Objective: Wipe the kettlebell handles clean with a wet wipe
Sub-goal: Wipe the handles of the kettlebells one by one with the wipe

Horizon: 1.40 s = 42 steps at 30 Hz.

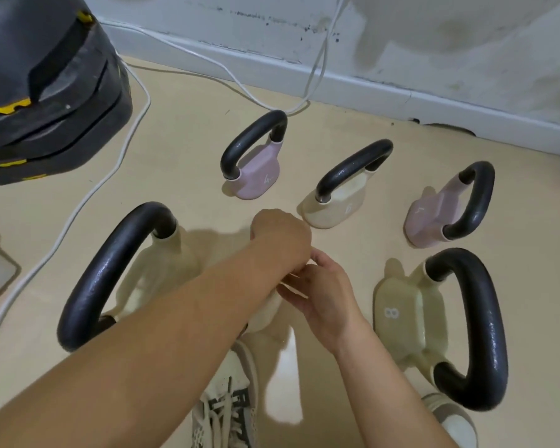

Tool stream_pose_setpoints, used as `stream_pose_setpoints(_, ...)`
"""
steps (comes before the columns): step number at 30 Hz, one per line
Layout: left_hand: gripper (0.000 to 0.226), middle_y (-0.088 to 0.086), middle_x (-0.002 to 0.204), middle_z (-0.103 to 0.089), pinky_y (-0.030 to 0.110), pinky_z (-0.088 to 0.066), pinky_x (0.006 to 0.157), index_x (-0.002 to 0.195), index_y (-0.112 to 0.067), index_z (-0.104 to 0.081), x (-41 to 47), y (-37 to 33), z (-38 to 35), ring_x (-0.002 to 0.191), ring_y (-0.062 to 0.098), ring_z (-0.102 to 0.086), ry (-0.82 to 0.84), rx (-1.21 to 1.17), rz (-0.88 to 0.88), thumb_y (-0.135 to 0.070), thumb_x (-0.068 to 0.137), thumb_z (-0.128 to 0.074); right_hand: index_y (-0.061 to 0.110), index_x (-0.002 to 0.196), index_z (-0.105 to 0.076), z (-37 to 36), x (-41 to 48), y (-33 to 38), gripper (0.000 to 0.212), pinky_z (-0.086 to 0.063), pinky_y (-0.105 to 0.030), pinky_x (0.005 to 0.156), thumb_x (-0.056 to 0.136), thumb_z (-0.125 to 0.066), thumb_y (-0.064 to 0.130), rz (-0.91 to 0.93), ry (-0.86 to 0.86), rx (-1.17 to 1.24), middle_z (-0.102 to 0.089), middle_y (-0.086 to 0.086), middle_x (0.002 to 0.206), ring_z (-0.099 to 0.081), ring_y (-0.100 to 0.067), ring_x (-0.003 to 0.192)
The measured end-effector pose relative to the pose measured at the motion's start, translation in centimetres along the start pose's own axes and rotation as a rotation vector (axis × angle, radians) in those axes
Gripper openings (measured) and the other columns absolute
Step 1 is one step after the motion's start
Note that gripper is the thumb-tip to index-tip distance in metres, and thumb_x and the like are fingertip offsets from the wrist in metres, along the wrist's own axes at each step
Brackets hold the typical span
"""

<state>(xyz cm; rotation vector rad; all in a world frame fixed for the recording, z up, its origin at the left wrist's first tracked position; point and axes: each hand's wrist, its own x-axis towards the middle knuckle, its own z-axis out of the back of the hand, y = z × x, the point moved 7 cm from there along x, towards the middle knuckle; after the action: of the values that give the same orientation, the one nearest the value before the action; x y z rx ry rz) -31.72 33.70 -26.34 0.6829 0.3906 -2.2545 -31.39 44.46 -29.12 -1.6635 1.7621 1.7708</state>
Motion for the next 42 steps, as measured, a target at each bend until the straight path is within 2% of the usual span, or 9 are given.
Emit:
stream_pose_setpoints(4,0.028,0.012,0.071,-0.065,0.036,-0.051,0.075,0.072,-0.011,-0.056,-2.7,2.8,-0.9,0.079,0.029,-0.065,0.179,-0.759,-0.053,-0.032,0.089,-0.05,-0.001,0.125,-0.052,0.3,0.0,0.3,0.03,-0.056,-0.041,0.086,0.098,-0.048,0.012,-0.087,0.016,0.185,-0.067,-0.027,0.113,-0.069,-0.034,0.096)
stream_pose_setpoints(7,0.039,0.007,0.08,-0.069,0.036,-0.054,0.08,0.09,-0.015,-0.065,-4.2,5.5,-1.8,0.076,0.022,-0.065,0.147,-1.337,0.093,-0.048,0.096,-0.044,-0.005,0.107,-0.058,-0.7,-0.2,0.1,0.021,-0.054,-0.043,0.092,0.097,-0.051,0.012,-0.151,0.049,0.331,-0.069,-0.027,0.102,-0.069,-0.034,0.095)
stream_pose_setpoints(10,0.021,0.006,0.1,-0.071,0.034,-0.057,0.083,0.111,-0.024,-0.065,-5.4,7.6,-2.1,0.093,0.021,-0.069,-0.028,-1.429,0.068,-0.034,0.094,-0.056,-0.006,0.105,-0.063,-2.2,-0.4,-0.3,0.023,-0.056,-0.04,0.088,0.094,-0.055,0.012,-0.172,0.128,0.444,-0.072,-0.021,0.101,-0.071,-0.029,0.091)
stream_pose_setpoints(16,0.015,0.002,0.081,-0.075,0.016,-0.053,0.068,0.085,-0.016,-0.074,-7.3,9.5,-3.7,0.076,0.012,-0.071,-0.222,-1.428,0.032,-0.002,0.084,-0.069,0.001,0.09,-0.065,-3.9,0.4,-0.9,0.014,-0.047,-0.042,0.1,0.09,-0.061,0.014,-0.185,0.16,0.53,-0.062,-0.013,0.088,-0.063,-0.027,0.088)
stream_pose_setpoints(21,0.015,0.003,0.101,-0.068,0.031,-0.053,0.066,0.104,-0.021,-0.067,-6.5,10.1,-5.7,0.083,0.017,-0.066,-0.149,-1.626,0.226,-0.029,0.092,-0.061,0.005,0.09,-0.06,-4.6,1.2,-1.2,0.011,-0.033,-0.057,0.111,0.087,-0.064,0.015,-0.138,0.228,0.485,-0.06,-0.02,0.109,-0.056,-0.042,0.119)
stream_pose_setpoints(24,0.033,0.001,0.101,-0.073,0.034,-0.055,0.075,0.103,-0.024,-0.073,-5.8,9.4,-5.3,0.093,0.017,-0.069,0.007,-1.551,0.136,-0.049,0.093,-0.053,-0.002,0.098,-0.062,-4.1,1.2,-0.6,0.014,-0.043,-0.053,0.104,0.09,-0.06,0.008,-0.082,0.161,0.352,-0.061,-0.021,0.1,-0.064,-0.035,0.098)
stream_pose_setpoints(34,0.011,0.001,0.084,-0.067,0.038,-0.055,0.073,0.094,-0.016,-0.064,-4.2,9.5,-0.3,0.082,0.022,-0.064,-0.474,-1.151,0.036,-0.021,0.095,-0.054,0.013,0.122,-0.038,-3.8,0.0,1.5,0.055,-0.059,-0.044,0.08,0.08,-0.07,-0.003,0.043,-0.009,-0.05,-0.06,-0.023,0.117,-0.066,-0.027,0.087)
stream_pose_setpoints(38,0.013,-0.015,0.08,-0.062,0.013,-0.042,0.065,0.096,-0.024,-0.068,-3.5,6.6,2.3,0.076,0.001,-0.057,-0.41,-0.924,-0.127,-0.025,0.093,-0.056,0.012,0.117,-0.04,-3.4,-0.5,2.4,0.045,-0.06,-0.033,0.071,0.085,-0.071,0.004,0.04,0.104,-0.238,-0.069,-0.012,0.107,-0.071,-0.017,0.082)
stream_pose_setpoints(42,0.021,-0.001,0.099,-0.055,0.032,-0.041,0.069,0.102,-0.023,-0.067,-4.5,2.0,3.6,0.083,0.021,-0.056,-0.372,-0.3,-0.27,-0.026,0.095,-0.048,0.015,0.103,-0.059,-1.5,-0.8,4.0,0.022,-0.057,-0.034,0.076,0.091,-0.052,-0.002,-0.04,0.251,-0.423,-0.069,-0.004,0.084,-0.072,-0.016,0.08)
